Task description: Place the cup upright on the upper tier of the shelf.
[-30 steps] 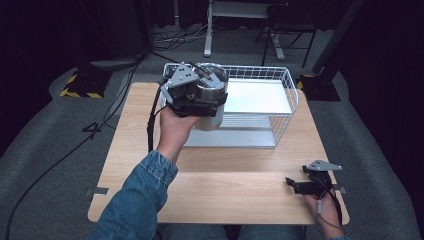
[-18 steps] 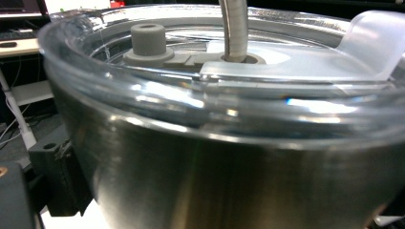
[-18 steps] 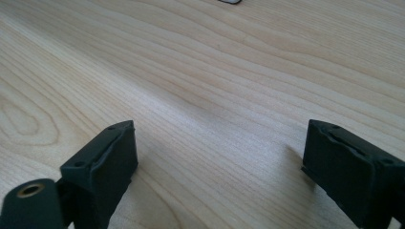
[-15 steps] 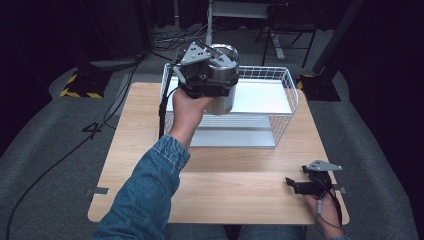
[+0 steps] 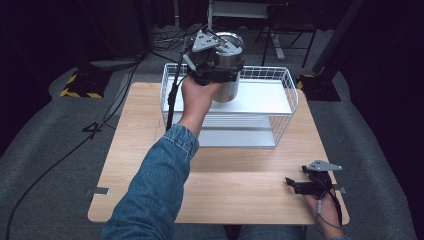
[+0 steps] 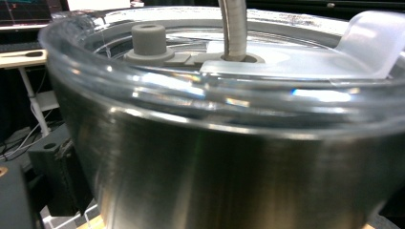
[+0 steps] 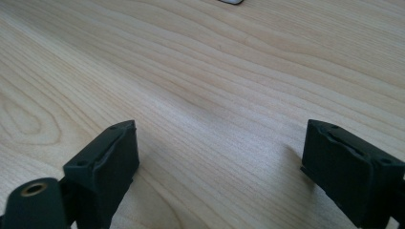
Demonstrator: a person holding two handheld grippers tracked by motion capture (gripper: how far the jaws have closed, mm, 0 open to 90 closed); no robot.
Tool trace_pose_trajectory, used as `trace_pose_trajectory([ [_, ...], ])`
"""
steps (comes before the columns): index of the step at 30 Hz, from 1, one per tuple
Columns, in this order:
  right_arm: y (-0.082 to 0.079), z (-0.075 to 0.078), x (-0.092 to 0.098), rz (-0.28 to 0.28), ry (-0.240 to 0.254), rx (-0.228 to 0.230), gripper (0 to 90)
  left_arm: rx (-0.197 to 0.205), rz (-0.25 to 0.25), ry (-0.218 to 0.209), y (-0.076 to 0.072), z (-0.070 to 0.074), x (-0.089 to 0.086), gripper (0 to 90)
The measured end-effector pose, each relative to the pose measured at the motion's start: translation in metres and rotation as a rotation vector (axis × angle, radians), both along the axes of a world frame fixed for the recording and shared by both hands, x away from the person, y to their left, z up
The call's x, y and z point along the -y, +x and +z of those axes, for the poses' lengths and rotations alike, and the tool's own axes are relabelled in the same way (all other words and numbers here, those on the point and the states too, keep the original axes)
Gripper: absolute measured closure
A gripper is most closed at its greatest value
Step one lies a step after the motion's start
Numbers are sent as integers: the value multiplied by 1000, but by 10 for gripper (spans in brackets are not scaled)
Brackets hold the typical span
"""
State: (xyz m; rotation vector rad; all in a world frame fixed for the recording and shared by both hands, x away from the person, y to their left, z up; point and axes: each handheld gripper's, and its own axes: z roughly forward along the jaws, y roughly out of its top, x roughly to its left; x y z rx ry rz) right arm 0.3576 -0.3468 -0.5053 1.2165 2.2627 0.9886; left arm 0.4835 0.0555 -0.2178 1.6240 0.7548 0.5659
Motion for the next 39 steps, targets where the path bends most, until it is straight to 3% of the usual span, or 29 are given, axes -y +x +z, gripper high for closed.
trace_pose_trajectory([
  [6, 0, 0, 0, 1, 1, 0, 127, -32, 21, -21, 14, -8, 3, 35],
  [14, 0, 0, 0, 1, 1, 1, 128, -56, 30, 3, 21, -18, 10, 35],
  [19, 0, 0, 0, 2, 1, 1, 131, -45, 40, 26, 21, -22, 16, 35],
  [27, 0, 0, 0, 3, 1, 1, 132, -66, 38, 43, 23, -30, 22, 35],
  [32, 0, 0, 0, 4, 1, 2, 132, -49, 45, 66, 23, -33, 26, 35],
  [39, 0, 0, 0, 4, 1, 1, 133, -49, 41, 46, 23, -38, 25, 35],
])
